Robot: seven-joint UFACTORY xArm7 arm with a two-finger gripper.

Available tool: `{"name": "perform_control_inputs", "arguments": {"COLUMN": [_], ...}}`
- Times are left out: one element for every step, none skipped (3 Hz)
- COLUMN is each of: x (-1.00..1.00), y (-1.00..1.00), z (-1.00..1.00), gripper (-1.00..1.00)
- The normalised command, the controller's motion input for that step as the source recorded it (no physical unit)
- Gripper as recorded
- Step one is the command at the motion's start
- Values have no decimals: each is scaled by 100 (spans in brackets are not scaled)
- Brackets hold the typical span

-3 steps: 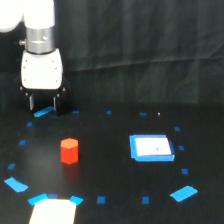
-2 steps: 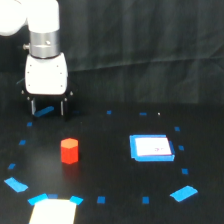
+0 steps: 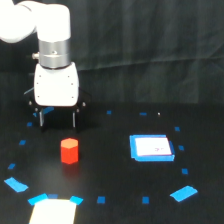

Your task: Pick up the red object from the table

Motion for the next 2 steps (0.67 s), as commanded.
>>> {"name": "perform_control_inputs", "arguments": {"x": [91,50], "y": [-95,-44], "z": [31,-31], "gripper": [97,100]}}
